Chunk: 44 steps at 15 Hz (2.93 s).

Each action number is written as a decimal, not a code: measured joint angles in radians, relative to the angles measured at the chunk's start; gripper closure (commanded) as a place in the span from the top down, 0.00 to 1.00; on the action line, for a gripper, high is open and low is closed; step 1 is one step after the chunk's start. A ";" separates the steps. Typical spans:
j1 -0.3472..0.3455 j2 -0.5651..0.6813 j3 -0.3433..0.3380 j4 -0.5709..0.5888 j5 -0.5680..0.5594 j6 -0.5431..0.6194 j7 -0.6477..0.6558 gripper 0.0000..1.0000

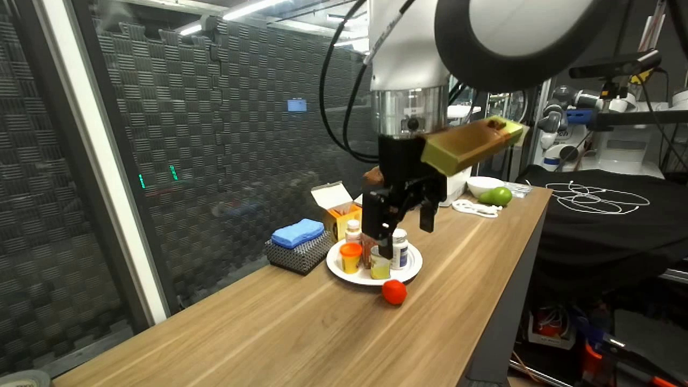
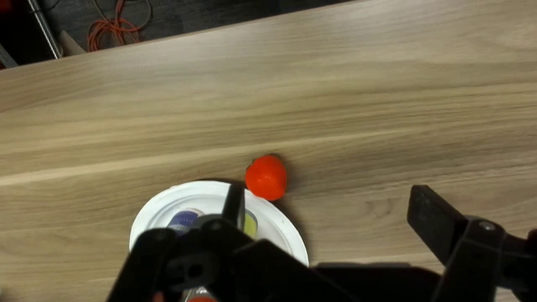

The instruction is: Put the bottles and the red plushy on the table onto the plate

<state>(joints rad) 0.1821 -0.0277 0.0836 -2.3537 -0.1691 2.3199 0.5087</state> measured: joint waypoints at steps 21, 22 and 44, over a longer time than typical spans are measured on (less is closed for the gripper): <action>0.099 0.378 -0.206 0.006 -0.104 0.492 0.348 0.40; 0.114 0.378 -0.213 0.006 -0.106 0.492 0.357 0.34; 0.232 0.405 -0.312 0.046 -0.496 0.395 0.748 1.00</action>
<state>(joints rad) 0.4145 0.3777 -0.2281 -2.3078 -0.6647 2.7151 1.2568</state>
